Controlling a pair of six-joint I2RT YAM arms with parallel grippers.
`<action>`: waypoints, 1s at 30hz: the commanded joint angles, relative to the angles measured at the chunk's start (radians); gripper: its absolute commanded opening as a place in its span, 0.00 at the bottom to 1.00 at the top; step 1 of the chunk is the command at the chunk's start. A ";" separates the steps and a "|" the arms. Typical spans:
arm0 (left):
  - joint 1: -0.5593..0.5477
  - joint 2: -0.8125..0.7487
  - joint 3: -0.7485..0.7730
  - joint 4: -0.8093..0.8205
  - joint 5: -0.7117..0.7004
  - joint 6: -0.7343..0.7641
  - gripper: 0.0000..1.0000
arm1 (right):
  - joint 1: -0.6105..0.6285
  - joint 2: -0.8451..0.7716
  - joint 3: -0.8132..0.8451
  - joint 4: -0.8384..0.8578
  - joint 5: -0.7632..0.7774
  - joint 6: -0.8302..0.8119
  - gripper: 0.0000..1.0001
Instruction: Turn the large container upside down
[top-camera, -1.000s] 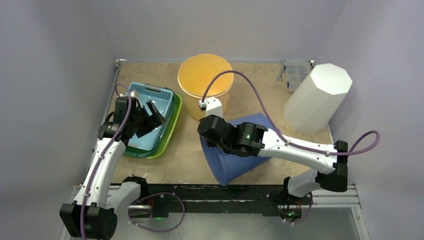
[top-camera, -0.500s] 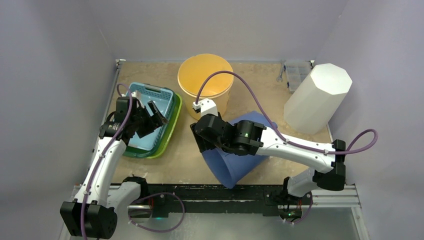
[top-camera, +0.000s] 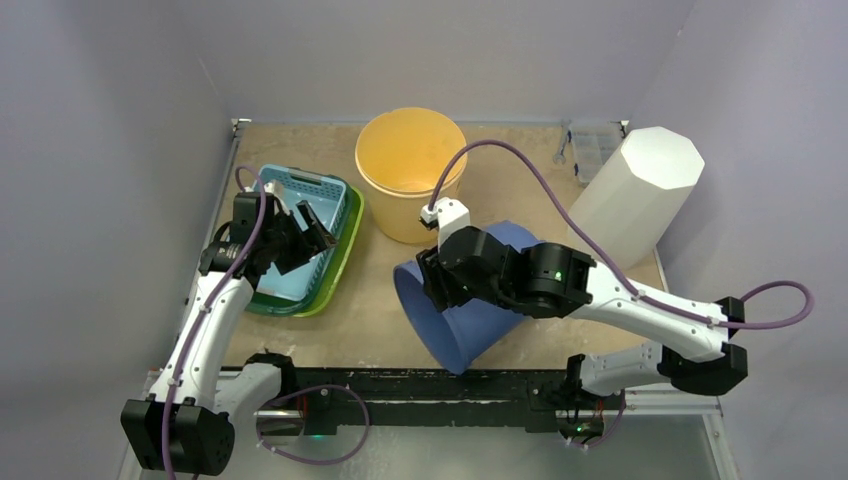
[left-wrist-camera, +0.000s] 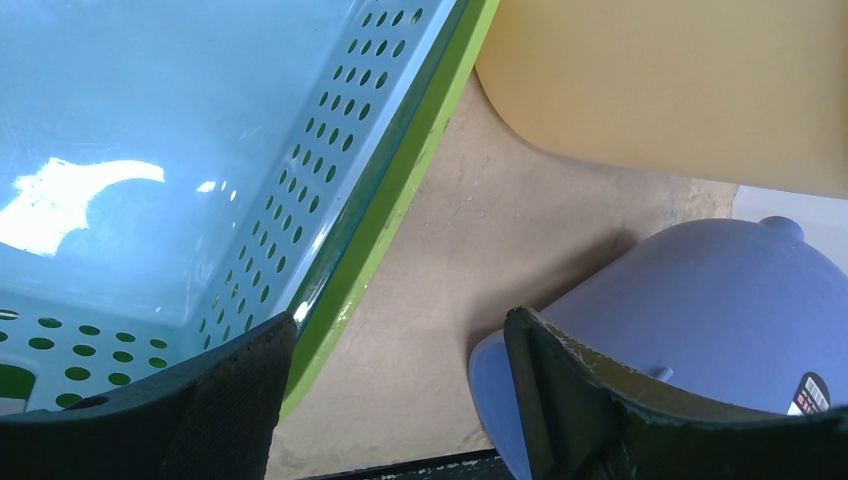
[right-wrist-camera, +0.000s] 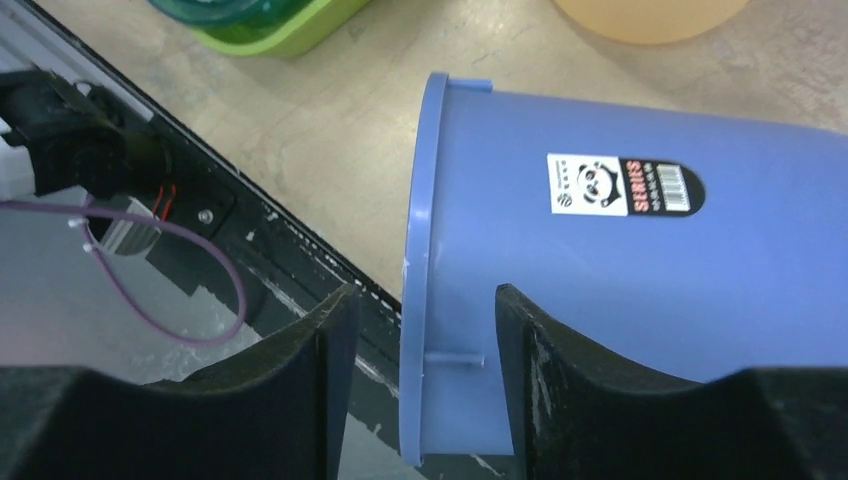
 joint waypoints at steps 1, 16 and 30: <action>0.005 -0.001 -0.010 0.043 0.026 0.012 0.75 | 0.003 0.037 -0.055 -0.017 -0.074 -0.004 0.52; 0.005 -0.010 -0.019 0.039 0.026 0.015 0.75 | 0.003 0.109 -0.014 -0.033 -0.048 -0.044 0.19; 0.004 -0.002 0.000 0.029 -0.003 0.018 0.75 | 0.127 0.296 0.143 -0.160 0.197 0.008 0.00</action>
